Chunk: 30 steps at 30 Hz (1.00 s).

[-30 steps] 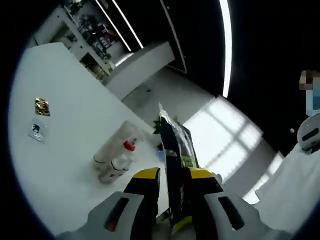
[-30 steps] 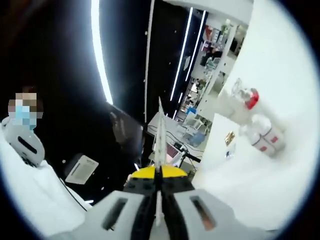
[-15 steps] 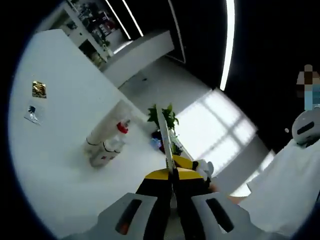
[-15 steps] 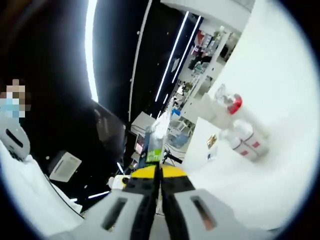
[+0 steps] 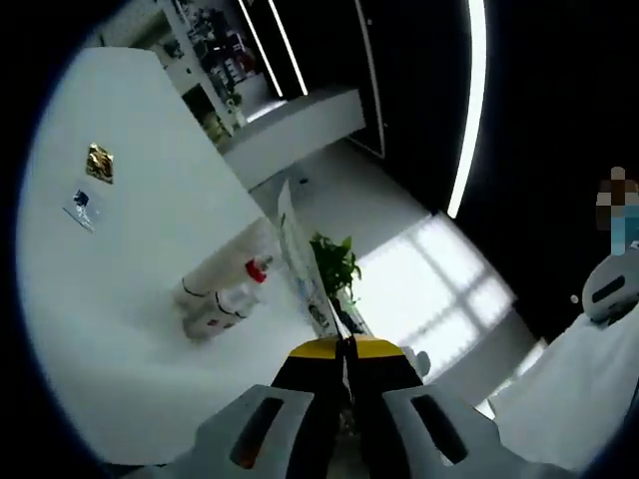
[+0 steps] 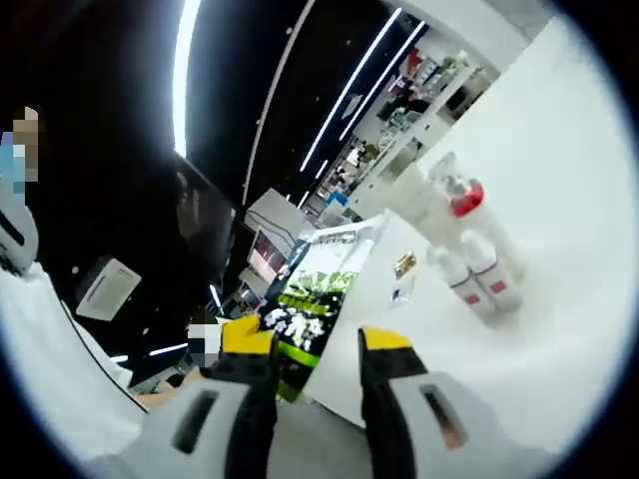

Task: Arrange the skincare products in the storage area until every visible bottle or jar stands upright without overlapping.

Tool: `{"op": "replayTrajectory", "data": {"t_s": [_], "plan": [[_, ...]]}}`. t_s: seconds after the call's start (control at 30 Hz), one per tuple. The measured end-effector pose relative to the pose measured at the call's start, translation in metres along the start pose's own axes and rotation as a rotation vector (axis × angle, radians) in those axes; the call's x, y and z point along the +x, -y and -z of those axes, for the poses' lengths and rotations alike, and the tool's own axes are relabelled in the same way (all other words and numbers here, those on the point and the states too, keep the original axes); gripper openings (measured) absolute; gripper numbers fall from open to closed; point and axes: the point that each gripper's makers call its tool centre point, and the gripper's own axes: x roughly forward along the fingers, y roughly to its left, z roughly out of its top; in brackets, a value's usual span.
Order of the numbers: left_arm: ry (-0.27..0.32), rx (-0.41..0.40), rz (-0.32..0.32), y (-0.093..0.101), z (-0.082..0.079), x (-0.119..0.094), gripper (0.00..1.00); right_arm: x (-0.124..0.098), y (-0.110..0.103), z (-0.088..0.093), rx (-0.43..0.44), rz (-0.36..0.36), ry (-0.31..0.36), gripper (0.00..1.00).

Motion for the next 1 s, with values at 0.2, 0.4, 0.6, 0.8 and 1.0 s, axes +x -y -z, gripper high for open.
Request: {"op": "replayTrajectory", "data": {"t_s": [0.2, 0.4, 0.6, 0.8, 1.0], "plan": [[0.022, -0.004, -0.061, -0.021, -0.011, -0.001, 0.0, -0.002, 0.006, 0.008, -0.044, 0.035, -0.04, 0.46], [0.039, -0.004, -0.126, -0.045, -0.019, -0.003, 0.0, -0.002, 0.012, 0.013, -0.101, 0.076, -0.078, 0.56], [0.032, -0.016, -0.178, -0.067, -0.022, -0.002, 0.0, -0.007, 0.021, 0.013, -0.172, 0.132, -0.107, 0.65], [0.011, -0.027, -0.239, -0.09, -0.02, -0.002, 0.0, -0.014, 0.033, 0.006, -0.231, 0.191, -0.122, 0.71], [-0.027, -0.028, -0.292, -0.11, -0.015, 0.003, 0.01, -0.019, 0.041, 0.0, -0.282, 0.243, -0.125, 0.76]]}}
